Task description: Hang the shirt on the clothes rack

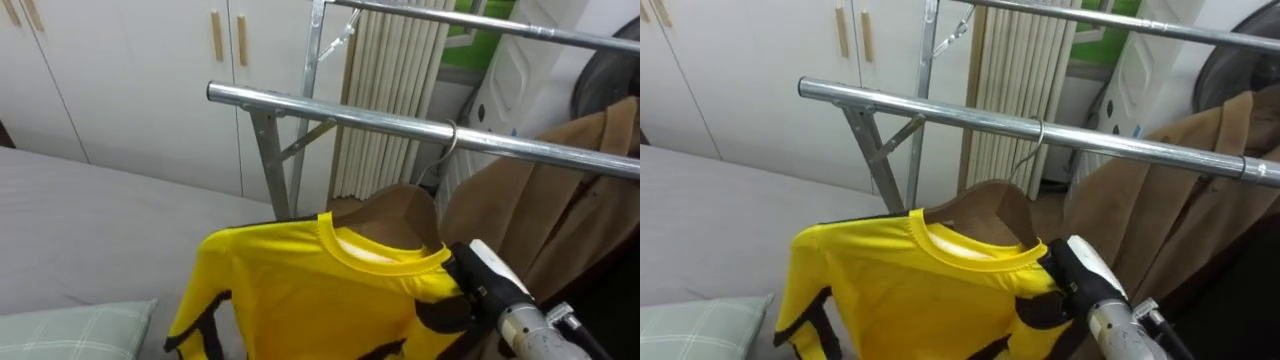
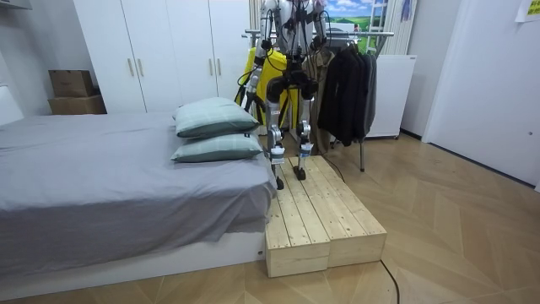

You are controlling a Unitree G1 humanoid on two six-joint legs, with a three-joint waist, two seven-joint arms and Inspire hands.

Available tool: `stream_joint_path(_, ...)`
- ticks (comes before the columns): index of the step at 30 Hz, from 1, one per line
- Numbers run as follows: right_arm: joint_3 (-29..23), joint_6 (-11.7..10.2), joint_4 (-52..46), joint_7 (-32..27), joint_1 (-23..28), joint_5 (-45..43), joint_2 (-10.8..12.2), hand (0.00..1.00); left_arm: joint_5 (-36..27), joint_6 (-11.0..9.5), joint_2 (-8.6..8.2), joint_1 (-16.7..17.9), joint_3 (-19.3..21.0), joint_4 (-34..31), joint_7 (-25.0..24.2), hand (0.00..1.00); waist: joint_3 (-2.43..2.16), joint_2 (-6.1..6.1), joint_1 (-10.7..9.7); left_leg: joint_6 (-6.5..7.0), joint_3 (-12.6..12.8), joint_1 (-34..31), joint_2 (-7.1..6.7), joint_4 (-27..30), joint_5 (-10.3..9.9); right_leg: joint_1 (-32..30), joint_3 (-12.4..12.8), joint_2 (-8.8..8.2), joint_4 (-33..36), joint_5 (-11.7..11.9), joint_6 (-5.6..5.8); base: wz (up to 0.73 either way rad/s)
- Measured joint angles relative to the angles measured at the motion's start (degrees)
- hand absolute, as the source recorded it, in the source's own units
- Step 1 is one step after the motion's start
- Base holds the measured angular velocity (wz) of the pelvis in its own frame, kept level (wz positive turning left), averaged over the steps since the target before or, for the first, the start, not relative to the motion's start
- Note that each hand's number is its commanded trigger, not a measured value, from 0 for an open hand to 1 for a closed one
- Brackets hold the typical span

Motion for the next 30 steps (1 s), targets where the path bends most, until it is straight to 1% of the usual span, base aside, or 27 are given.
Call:
stream_joint_path(1, -0.02, -0.47, 1.05, -0.05, -0.12, 0.10, 0.40, 1.00, 0.05, -0.27, -0.03, -0.06, 0.07, -0.09, 0.07, 0.00, -0.27, 0.05, 0.00, 0.00, -0.20, 0.02, 0.02, 0.01, 0.00, 0.12, -0.13, 0.01, -0.03, -0.06, -0.03, 0.09)
stream_joint_path(3, -0.11, -1.54, 2.40, -0.53, -0.21, 0.14, 0.58, 1.00, 0.04, -0.39, -0.17, -0.15, 0.11, -0.26, 0.07, 0.00, -0.49, 0.29, 0.00, 0.00, -0.38, 0.17, 0.03, 0.01, 0.00, 0.47, -0.38, 0.00, -0.26, -0.06, -0.03, 0.06)
stream_joint_path(6, -0.18, -2.37, 4.10, -1.33, -0.30, 0.10, 0.78, 1.00, 0.05, -0.59, -0.31, -0.25, 0.12, -0.25, 0.07, 0.00, -0.55, 0.80, 0.03, -0.09, -0.76, 0.92, 0.03, -0.04, -0.07, 1.59, -0.48, -0.01, -0.78, -0.11, 0.03, 0.06)
stream_joint_path(7, -0.34, -2.56, 4.58, -1.78, -0.37, 0.10, 1.03, 0.93, 0.05, -1.13, -0.32, -0.47, 0.12, -0.25, 0.07, 0.00, -0.55, 0.81, 0.04, -0.09, -0.99, 0.95, 0.01, -0.05, -0.08, 1.69, -0.46, 0.00, -0.78, -0.20, 0.06, 0.09)
stream_joint_path(8, -0.50, -2.73, 5.03, -1.89, -0.50, 0.11, 1.22, 0.72, 0.05, -1.44, -0.36, -0.55, 0.12, -0.26, 0.07, 0.00, -0.53, 0.84, 0.03, -0.10, -1.05, 0.94, 0.01, -0.04, -0.08, 1.73, -0.52, 0.00, -0.83, -0.20, 0.06, 0.09)
stream_joint_path(9, -0.71, -3.14, 5.95, -2.36, -0.68, 0.11, 1.60, 0.44, 0.06, -2.01, -0.45, -0.73, 0.11, -0.33, 0.07, 0.00, -0.52, 0.89, -0.02, -0.10, -1.28, 0.93, 0.01, -0.05, -0.08, 1.89, -0.73, -0.01, -0.90, -0.20, 0.06, 0.09)
stream_joint_path(10, -0.84, -3.48, 6.26, -3.12, -0.69, 0.11, 1.90, 0.00, 0.05, -2.21, -0.56, -1.11, 0.11, -0.36, 0.07, 0.00, -0.52, 0.94, -0.02, -0.11, -1.55, 0.93, 0.00, -0.13, -0.09, 2.08, -0.92, -0.04, -0.95, -0.24, 0.10, 0.10)
stream_joint_path(11, -0.91, -3.68, 6.59, -3.46, -0.74, 0.11, 2.06, 0.00, 0.05, -2.28, -0.60, -1.28, 0.11, -0.36, 0.07, 0.00, -0.53, 0.95, -0.02, -0.11, -1.62, 0.93, 0.00, -0.16, -0.09, 2.12, -1.00, -0.05, -0.94, -0.27, 0.09, 0.07)
stream_joint_path(13, -1.13, -4.16, 7.87, -4.47, -0.90, 0.18, 2.52, 0.00, 0.03, -3.05, -0.93, -1.64, 0.11, -0.37, 0.07, 0.00, -0.56, 1.22, -0.02, -0.11, -1.67, 0.95, 0.01, -0.16, -0.09, 2.12, -1.31, -0.05, -0.97, -0.29, 0.08, 0.00)
stream_joint_path(15, -1.24, -4.46, 8.42, -5.10, -0.93, 0.54, 2.51, 0.00, 0.00, -3.58, -1.27, -1.79, 0.11, -0.36, 0.14, 0.00, -0.69, 1.50, -0.02, -0.11, -1.68, 1.00, 0.00, -0.08, -0.09, 2.13, -1.37, -0.07, -0.98, -0.29, 0.08, 0.00)
stream_joint_path(18, -1.26, -4.62, 8.99, -6.24, -1.31, 0.91, 2.53, 0.00, -0.03, -4.30, -1.56, -2.05, 0.11, -0.36, 0.40, 0.00, -0.70, 1.75, -0.04, -0.12, -1.71, 1.05, 0.01, -0.13, -0.08, 2.13, -1.46, -0.06, -0.99, -0.33, 0.05, 0.00)
stream_joint_path(19, -1.38, -5.02, 9.31, -6.35, -1.45, 1.05, 2.52, 0.00, -0.03, -4.45, -1.65, -2.15, 0.11, -0.36, 0.44, 0.00, -0.73, 1.84, -0.05, -0.12, -1.71, 1.16, 0.01, -0.19, -0.08, 2.19, -1.48, -0.05, -0.99, -0.36, 0.06, 0.00)
stream_joint_path(22, -1.40, -5.53, 9.91, -6.70, -1.46, 1.14, 2.53, 0.00, -0.10, -4.57, -2.00, -2.23, 0.16, -0.36, 0.45, 0.00, -0.72, 2.05, -0.05, -0.12, -1.70, 1.72, -0.02, -0.54, -0.08, 2.54, -1.45, -0.06, -0.92, -0.62, 0.11, 0.00)
stream_joint_path(30, -2.37, -5.54, 10.36, -6.47, -1.61, 1.16, 2.53, 0.00, -0.04, -4.60, -2.17, -2.29, 0.23, -0.31, 0.43, 0.00, -0.80, 1.91, -0.12, -0.24, -1.81, 2.79, 0.02, -1.22, -0.16, 3.09, -1.40, 0.04, -0.90, -1.32, 0.11, 0.02)
